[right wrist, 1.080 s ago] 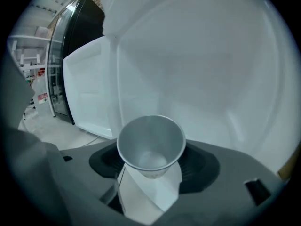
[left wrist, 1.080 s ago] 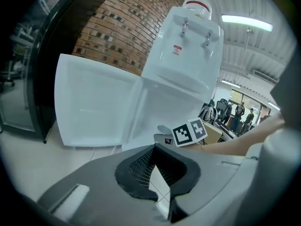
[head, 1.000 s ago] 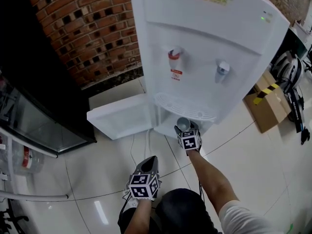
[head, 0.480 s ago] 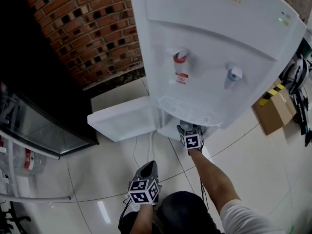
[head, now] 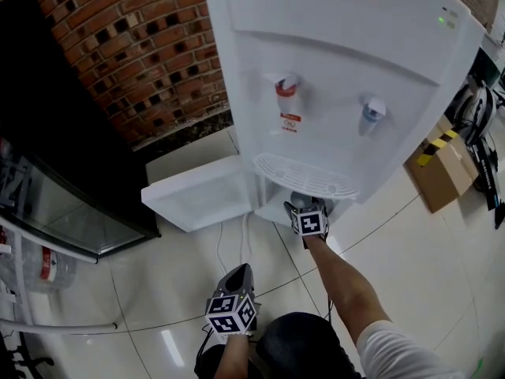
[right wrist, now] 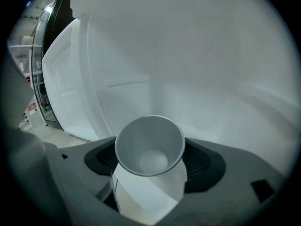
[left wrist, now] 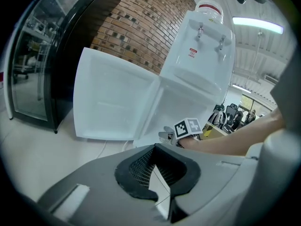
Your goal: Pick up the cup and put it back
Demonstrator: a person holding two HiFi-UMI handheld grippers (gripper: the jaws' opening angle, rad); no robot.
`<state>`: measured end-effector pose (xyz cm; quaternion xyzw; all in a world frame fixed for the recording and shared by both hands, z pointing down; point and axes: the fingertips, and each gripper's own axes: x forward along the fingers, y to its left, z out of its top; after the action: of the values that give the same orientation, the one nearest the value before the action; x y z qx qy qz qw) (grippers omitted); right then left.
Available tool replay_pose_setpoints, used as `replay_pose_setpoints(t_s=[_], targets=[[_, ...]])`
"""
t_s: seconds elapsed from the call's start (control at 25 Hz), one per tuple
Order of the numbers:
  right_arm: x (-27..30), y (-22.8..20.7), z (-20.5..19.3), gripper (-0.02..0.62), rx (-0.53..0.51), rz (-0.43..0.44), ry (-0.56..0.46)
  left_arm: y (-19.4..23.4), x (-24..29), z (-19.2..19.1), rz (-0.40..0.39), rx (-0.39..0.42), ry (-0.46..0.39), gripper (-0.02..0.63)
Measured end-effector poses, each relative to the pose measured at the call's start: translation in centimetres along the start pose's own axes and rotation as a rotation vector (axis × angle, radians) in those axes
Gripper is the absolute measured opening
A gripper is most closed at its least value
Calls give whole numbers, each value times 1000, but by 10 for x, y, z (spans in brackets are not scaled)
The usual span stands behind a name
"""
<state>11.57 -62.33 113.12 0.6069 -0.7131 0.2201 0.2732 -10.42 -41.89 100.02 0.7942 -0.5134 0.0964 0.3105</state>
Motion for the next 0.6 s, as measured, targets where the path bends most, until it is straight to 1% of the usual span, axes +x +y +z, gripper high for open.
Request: replay_pose_setpoints(t_s=[0.04,0.16,0.28,0.4,0.48,0.52,0.56,0.6], targets=[[-3,0,1,430,6,-1,-5,-1,-1,0,-2,-3,-3,0],[-18,-1,3,454,34,-7,-54,-3,-3,2,-12,-6,-12,0],[-42,6,-4,463,67,8,-91,-6,-6,3,-20,-4,-15,0],[-74,16,-19,463,97,29,-122,-9,-9,3,-31,5,-15,0],[-102,25,-32,457,123,50,-146,-8,-14,1,-15,19,-1,0],[-118,29,-36,393,131,60,-157,-5,-19,0,4,26,11,0],[-134,32,-36,293,132,67,-173,-2,-25,1,26,28,24,0],[-152,35,-31,152,127,80,-191,0,-32,5,42,19,32,0]])
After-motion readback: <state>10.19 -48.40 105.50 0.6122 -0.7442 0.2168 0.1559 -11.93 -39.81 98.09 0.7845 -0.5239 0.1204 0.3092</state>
